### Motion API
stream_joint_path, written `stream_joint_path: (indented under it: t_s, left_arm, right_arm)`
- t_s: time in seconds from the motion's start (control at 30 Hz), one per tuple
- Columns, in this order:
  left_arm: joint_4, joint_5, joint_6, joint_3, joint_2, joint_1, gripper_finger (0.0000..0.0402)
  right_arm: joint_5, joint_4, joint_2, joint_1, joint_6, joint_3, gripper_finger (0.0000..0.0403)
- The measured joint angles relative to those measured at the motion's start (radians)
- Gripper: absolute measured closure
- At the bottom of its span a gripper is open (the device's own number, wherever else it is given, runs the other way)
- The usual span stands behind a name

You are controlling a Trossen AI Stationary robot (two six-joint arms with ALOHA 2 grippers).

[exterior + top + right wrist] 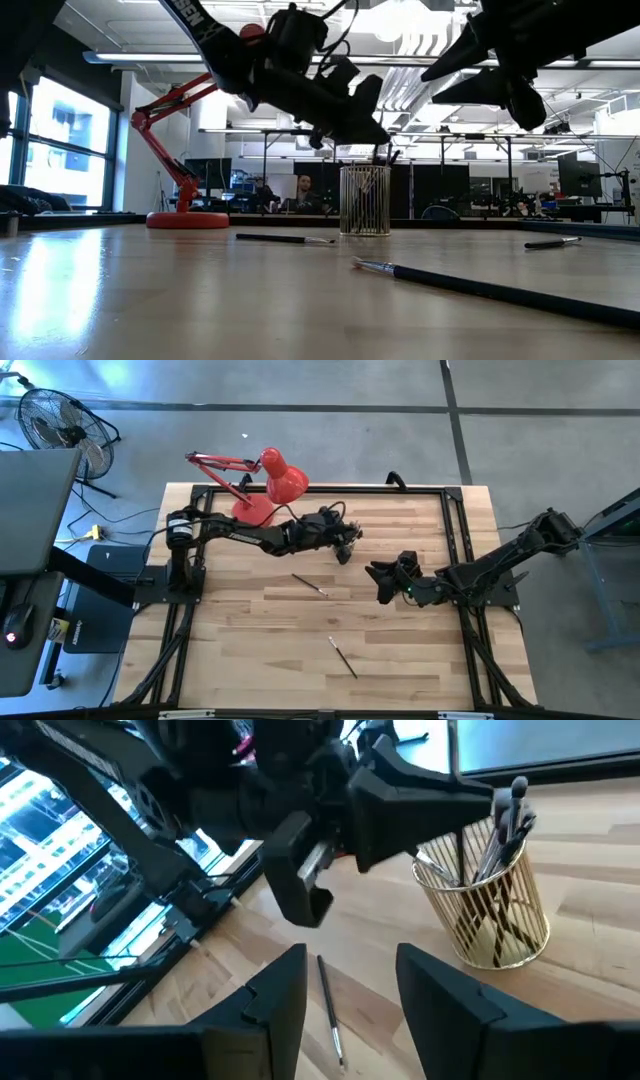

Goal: Put items in baskets/containers
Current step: Put the black eyeshadow brush into the yellow container

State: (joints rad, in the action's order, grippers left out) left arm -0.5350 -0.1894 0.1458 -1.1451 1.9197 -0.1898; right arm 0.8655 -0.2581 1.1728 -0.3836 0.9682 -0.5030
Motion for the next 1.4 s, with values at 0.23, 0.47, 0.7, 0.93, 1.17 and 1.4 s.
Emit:
stream_joint_path:
  t_s: [0.23, 0.47, 0.7, 0.93, 1.17, 1.4]
  left_arm:
    - [0.007, -0.007, 0.016, 0.001, 0.006, 0.0, 0.0265]
    - [0.015, -0.038, -0.041, -0.006, 0.002, 0.0, 0.0192]
    - [0.138, -0.038, -0.09, -0.088, -0.071, 0.022, 0.0173]
    - [0.497, -0.043, -0.039, -0.218, -0.104, 0.067, 0.0183]
    - [0.895, -0.034, 0.089, -0.348, -0.104, 0.159, 0.0271]
    - [1.067, -0.061, 0.108, -0.35, -0.104, 0.281, 0.0385]
  right_arm:
    - [-0.046, 0.0, 0.0, 0.042, 0.0, 0.0, 0.0254]
    - [-0.103, 0.0, 0.0, 0.072, -0.004, 0.0, 0.0254]
    - [-0.154, -0.001, -0.003, 0.072, -0.004, 0.0, 0.0253]
    - [-0.295, 0.014, -0.003, 0.076, -0.003, 0.0, 0.0259]
    - [-0.362, 0.059, -0.003, 0.076, -0.005, 0.0, 0.0268]
    - [-0.419, 0.06, -0.002, 0.073, -0.045, 0.0, 0.0291]
